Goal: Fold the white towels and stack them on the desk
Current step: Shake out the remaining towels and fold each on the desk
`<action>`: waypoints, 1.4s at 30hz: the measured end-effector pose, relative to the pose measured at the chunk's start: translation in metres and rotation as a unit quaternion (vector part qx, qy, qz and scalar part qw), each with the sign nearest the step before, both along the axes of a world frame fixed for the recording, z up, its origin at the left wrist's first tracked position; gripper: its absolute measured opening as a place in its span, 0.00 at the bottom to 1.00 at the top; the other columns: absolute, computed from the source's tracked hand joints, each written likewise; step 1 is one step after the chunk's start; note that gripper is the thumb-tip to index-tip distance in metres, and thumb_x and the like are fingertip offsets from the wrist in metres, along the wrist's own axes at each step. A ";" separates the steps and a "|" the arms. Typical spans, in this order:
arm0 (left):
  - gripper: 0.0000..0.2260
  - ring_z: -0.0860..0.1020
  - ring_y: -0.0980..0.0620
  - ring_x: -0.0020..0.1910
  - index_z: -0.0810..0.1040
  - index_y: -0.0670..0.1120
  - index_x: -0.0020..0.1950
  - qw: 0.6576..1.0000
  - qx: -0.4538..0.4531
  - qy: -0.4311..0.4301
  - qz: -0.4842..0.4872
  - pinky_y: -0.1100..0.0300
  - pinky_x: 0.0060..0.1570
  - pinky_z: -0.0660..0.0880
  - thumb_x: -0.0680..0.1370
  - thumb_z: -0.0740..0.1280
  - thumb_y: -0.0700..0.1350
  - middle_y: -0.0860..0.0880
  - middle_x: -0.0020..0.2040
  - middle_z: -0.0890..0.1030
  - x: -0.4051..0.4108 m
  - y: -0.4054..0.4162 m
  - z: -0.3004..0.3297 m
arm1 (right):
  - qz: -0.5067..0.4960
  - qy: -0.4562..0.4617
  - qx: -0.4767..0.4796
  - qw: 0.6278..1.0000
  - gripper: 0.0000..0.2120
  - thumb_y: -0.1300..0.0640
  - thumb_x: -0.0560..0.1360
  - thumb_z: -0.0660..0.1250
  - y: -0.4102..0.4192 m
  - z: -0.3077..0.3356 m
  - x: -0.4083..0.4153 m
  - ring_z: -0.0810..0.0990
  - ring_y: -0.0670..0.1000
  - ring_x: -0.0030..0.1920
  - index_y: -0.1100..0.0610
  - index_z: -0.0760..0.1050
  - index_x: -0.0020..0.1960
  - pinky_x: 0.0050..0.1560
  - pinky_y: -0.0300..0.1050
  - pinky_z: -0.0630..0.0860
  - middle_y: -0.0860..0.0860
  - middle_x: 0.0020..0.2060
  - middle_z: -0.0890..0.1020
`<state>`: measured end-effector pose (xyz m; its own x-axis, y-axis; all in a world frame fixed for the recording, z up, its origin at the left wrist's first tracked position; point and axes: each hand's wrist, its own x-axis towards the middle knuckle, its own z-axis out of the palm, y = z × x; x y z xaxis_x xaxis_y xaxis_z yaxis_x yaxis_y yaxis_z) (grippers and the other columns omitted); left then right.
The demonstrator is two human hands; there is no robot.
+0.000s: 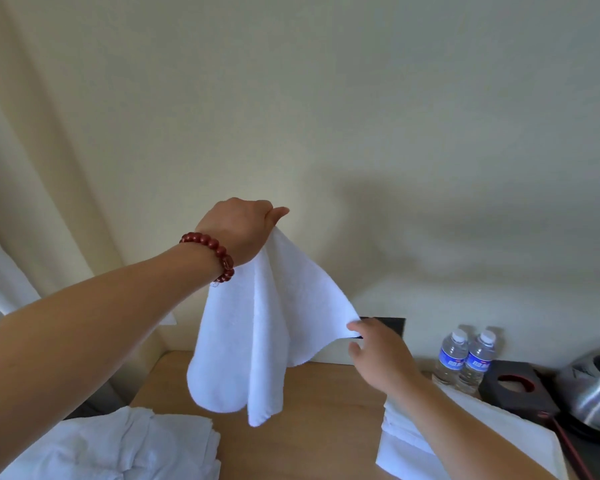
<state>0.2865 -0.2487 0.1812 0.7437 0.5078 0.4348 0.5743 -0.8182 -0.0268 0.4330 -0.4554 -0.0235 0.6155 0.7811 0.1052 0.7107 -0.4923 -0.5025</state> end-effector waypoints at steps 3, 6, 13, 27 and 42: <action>0.25 0.73 0.46 0.35 0.67 0.50 0.36 1.000 0.012 0.011 0.002 0.53 0.37 0.66 0.82 0.45 0.65 0.49 0.34 0.75 0.003 -0.006 0.013 | 0.042 -0.031 0.016 0.999 0.18 0.52 0.80 0.62 0.002 -0.002 -0.020 0.74 0.47 0.64 0.51 0.76 0.68 0.59 0.40 0.72 0.44 0.66 0.74; 0.25 0.72 0.46 0.35 0.65 0.50 0.36 0.999 0.027 0.015 -0.018 0.53 0.36 0.65 0.82 0.46 0.65 0.49 0.33 0.74 0.006 -0.015 0.021 | 0.069 0.023 0.058 0.996 0.18 0.51 0.78 0.64 0.006 -0.003 -0.031 0.73 0.44 0.66 0.48 0.76 0.68 0.58 0.37 0.70 0.40 0.68 0.71; 0.24 0.71 0.46 0.34 0.64 0.51 0.36 0.997 0.054 0.031 -0.053 0.54 0.36 0.65 0.82 0.45 0.65 0.50 0.32 0.73 0.014 -0.031 0.022 | 0.122 0.282 0.179 0.935 0.28 0.60 0.76 0.66 0.009 0.028 -0.037 0.60 0.38 0.69 0.32 0.70 0.67 0.53 0.30 0.71 0.31 0.75 0.49; 0.23 0.73 0.46 0.34 0.63 0.51 0.36 0.993 0.081 0.035 -0.080 0.52 0.37 0.70 0.82 0.45 0.64 0.50 0.31 0.73 0.015 -0.037 0.023 | 0.175 0.078 0.217 0.957 0.12 0.41 0.72 0.72 0.032 0.039 -0.040 0.67 0.45 0.72 0.48 0.78 0.48 0.67 0.52 0.71 0.28 0.73 0.55; 0.25 0.69 0.52 0.30 0.60 0.53 0.35 0.978 0.103 0.082 -0.162 0.55 0.36 0.67 0.73 0.34 0.69 0.53 0.31 0.73 0.012 -0.038 0.014 | 0.191 -0.020 0.267 0.944 0.11 0.45 0.75 0.70 0.051 0.115 -0.046 0.73 0.45 0.40 0.53 0.76 0.47 0.40 0.35 0.66 0.42 0.47 0.73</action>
